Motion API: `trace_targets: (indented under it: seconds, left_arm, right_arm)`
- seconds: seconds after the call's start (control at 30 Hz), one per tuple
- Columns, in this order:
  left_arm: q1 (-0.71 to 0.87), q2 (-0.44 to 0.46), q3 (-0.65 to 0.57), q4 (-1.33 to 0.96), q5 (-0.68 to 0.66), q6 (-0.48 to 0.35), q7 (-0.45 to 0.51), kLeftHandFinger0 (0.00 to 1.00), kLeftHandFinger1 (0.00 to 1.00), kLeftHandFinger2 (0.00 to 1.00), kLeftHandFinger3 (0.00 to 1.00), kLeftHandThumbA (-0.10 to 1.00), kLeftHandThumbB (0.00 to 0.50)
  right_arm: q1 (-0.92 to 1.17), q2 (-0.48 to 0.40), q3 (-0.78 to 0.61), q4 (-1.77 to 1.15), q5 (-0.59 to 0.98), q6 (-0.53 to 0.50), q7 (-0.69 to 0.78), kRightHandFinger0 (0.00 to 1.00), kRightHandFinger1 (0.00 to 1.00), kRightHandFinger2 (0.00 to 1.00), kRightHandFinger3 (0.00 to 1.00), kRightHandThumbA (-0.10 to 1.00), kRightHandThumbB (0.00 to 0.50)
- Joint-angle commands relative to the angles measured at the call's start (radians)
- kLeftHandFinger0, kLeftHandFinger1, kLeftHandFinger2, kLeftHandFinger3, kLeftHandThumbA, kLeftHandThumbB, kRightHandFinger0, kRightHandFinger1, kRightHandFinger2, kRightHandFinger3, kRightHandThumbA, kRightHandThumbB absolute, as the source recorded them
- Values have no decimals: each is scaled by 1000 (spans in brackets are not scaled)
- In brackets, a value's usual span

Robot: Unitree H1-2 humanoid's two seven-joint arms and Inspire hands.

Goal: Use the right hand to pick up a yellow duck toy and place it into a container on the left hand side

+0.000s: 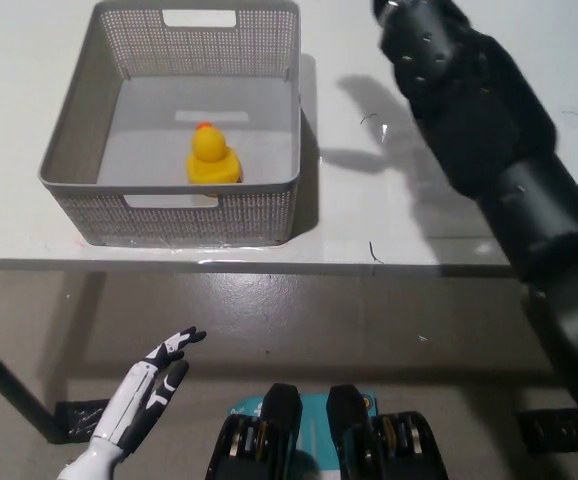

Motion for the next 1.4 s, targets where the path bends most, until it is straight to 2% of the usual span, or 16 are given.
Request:
trace_targets:
  seconds: [0.0,0.1,0.23,0.3,0.4,0.47,0.53,0.6,0.67,0.83,0.87,0.97,1.1,1.23,1.3,1.37]
  left_arm:
    - [-20,28,-1,-40,14,-8,-7,1000,1000,1000,1000,1000,319]
    - [-24,33,2,-32,15,-16,-5,1000,1000,1000,1000,1000,308]
    - [-18,32,2,-26,12,-13,-6,1000,1000,1000,1000,1000,309]
    - [-12,28,2,-16,3,-22,-6,1000,1000,1000,1000,1000,307]
    - [-4,27,4,-14,0,-25,-4,1000,1000,1000,1000,1000,310]
    - [-4,25,7,-8,-5,-30,-1,1000,1000,1000,1000,1000,308]
    - [-6,24,7,-2,-11,-35,-1,1000,1000,1000,1000,1000,302]
    - [-7,21,11,1,-14,-41,3,1000,1000,1000,1000,1000,315]
    - [-2,18,14,-4,-21,-37,3,1000,1000,1000,1000,1000,319]
    - [3,6,19,11,-41,-63,7,1000,1000,1000,1000,1000,313]
    - [2,1,22,15,-50,-67,8,1000,1000,1000,1000,1000,319]
    - [7,-4,29,17,-64,-74,10,1000,1000,1000,1000,1000,317]
    - [4,-1,32,17,-62,-72,6,1000,1000,1000,1000,1000,314]
    - [-3,-6,35,17,-71,-61,5,1000,1000,1000,1000,1000,313]
    - [-4,-9,37,18,-73,-64,9,1000,1000,1000,1000,1000,314]
    - [-2,-9,42,16,-75,-65,12,1000,1000,1000,1000,1000,310]
  right_arm:
    - [89,-154,-116,-551,102,113,116,1000,1000,1000,1000,1000,431]
    - [200,-180,-156,-720,149,129,133,1000,1000,1000,1000,1000,412]
    - [379,-165,-190,-885,182,142,116,1000,1000,1000,1000,1000,418]
    - [519,-139,-200,-956,182,96,72,1000,1000,1000,1000,1000,412]
    - [611,-114,-195,-982,194,42,47,1000,1000,1000,1000,1000,390]
    - [705,-93,-164,-951,203,-75,28,1000,1000,1000,1000,1000,382]
    - [750,-86,-148,-940,205,-117,29,1000,1000,1000,1000,1000,375]
    - [844,-63,-115,-911,197,-180,20,1000,1000,1000,1000,1000,400]
    - [905,-48,-91,-888,207,-202,33,1000,1000,1000,1000,1000,389]
    - [1000,-17,-56,-803,272,-263,74,1000,1000,1000,1000,1000,387]
    - [1019,-10,-46,-777,291,-265,90,1000,1000,1000,1000,1000,412]
    - [1051,9,-31,-732,321,-264,118,1000,1000,1000,1000,1000,402]
    - [1080,31,-30,-681,360,-258,141,1000,1000,1000,1000,1000,418]
    - [1101,46,-44,-629,423,-287,168,1000,1000,1000,1000,1000,375]
    - [1110,49,-52,-616,424,-281,163,1000,1000,1000,1000,1000,390]
    - [1112,53,-62,-603,443,-275,168,1000,1000,1000,1000,1000,379]
